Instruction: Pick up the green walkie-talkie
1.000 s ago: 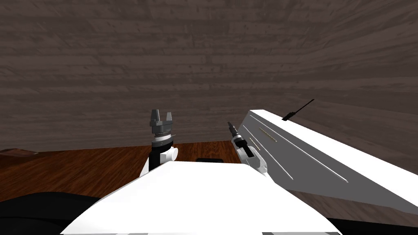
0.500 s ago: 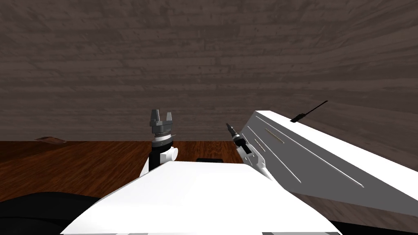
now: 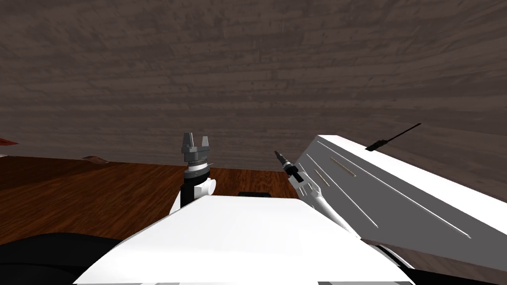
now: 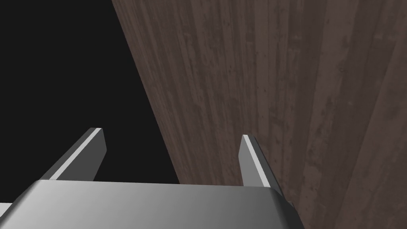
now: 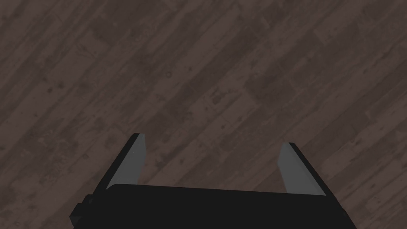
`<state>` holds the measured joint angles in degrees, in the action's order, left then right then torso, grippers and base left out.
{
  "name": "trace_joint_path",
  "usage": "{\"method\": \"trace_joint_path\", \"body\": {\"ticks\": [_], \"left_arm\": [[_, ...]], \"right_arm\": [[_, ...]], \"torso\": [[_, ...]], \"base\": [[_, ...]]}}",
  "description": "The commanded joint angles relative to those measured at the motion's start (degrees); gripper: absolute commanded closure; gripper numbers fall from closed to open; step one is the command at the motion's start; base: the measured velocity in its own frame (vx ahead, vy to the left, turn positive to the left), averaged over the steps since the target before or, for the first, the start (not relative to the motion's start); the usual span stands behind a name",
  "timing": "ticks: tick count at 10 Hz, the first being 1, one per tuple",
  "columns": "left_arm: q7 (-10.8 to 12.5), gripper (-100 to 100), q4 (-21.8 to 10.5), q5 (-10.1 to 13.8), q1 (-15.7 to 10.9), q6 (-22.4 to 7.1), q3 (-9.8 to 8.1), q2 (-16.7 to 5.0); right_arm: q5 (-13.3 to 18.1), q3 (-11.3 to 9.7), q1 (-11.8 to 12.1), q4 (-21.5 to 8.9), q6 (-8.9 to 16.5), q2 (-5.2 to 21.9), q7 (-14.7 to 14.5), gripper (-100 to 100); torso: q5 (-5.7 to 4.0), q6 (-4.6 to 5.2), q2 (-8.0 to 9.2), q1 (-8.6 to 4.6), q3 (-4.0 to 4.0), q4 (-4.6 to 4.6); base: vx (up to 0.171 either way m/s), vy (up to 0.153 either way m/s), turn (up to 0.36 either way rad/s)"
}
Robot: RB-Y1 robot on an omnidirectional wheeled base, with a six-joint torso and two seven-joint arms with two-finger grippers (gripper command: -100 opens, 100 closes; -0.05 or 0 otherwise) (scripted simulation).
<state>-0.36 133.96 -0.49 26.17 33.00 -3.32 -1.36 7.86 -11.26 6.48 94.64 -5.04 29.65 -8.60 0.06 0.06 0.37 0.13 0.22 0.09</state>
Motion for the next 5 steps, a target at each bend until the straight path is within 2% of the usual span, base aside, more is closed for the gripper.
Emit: {"method": "trace_joint_path", "body": {"ticks": [1,2,3,4,5], "left_arm": [[0.0,0,0.0,0.0,0.0,0.0,0.0,0.0],[0.0,0,0.0,0.0,-0.01,0.0,0.0,0.0],[0.0,0,0.0,0.0,0.0,0.0,0.0,0.0],[0.0,0,0.0,0.0,0.01,0.0,-0.01,-0.01],[0.0,0,0.0,0.0,0.0,0.0,0.0,0.0]], "right_arm": [[1.53,-1.08,-2.86,-2.86,2.06,2.34,0.09,-100],[1.53,-1.08,-3.05,-4.79,2.06,2.34,0.09,-100],[1.53,-1.08,-3.05,-5.43,2.06,2.34,0.09,-100],[2.86,-2.04,-5.68,-7.59,4.05,4.55,0.36,-100],[2.86,-2.04,-5.68,-9.36,4.05,4.55,0.36,-100]], "torso": [[0.0,0.0,0.0,0.0,0.0,0.0],[0.01,-0.04,0.02,0.08,0.01,0.01],[0.0,0.01,0.02,-0.02,0.01,0.0],[-0.04,0.03,-0.04,-0.21,-0.02,-0.01],[-0.04,-0.03,-0.02,-0.2,-0.01,0.0]], "base": [[-0.061,0.105,0.176],[-0.054,0.078,0.088],[-0.022,0.018,-0.015],[-0.045,0.034,0.171],[-0.046,0.042,0.118]]}}
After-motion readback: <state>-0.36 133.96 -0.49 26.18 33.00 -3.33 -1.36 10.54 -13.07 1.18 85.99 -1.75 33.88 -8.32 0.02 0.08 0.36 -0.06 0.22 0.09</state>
